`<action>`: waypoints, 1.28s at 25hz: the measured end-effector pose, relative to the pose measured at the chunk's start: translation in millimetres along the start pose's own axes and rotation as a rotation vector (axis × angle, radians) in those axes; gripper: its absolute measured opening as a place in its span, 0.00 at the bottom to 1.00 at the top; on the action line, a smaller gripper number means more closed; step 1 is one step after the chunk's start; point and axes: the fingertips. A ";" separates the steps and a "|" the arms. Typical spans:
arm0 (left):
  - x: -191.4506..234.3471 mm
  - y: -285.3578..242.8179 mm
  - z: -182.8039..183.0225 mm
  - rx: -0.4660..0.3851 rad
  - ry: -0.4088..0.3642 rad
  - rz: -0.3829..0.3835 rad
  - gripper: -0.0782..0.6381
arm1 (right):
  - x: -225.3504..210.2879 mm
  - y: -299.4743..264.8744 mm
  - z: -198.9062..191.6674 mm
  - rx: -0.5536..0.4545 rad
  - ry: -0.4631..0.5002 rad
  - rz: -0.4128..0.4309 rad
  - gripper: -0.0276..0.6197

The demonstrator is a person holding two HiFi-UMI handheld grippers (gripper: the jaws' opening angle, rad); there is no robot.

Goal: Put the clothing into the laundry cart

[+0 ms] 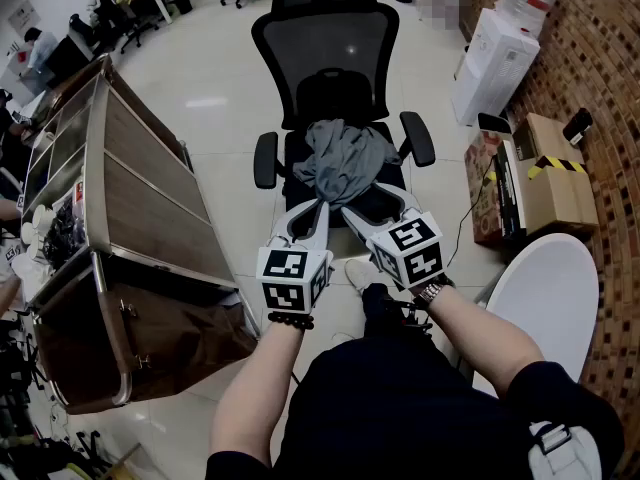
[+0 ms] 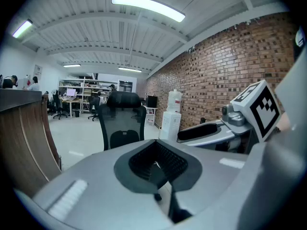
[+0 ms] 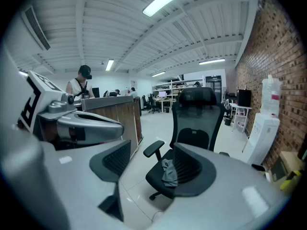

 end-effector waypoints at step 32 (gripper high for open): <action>289.6 -375.4 -148.9 0.325 0.240 0.208 0.11 | -215.8 -404.8 -315.7 0.575 -0.343 0.167 0.90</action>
Point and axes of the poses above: the fingertips, and each gripper's own axes: y backward along the fingers, x to its left, z out of its top, and after that the axes turned 12 degrees about y, right-handed
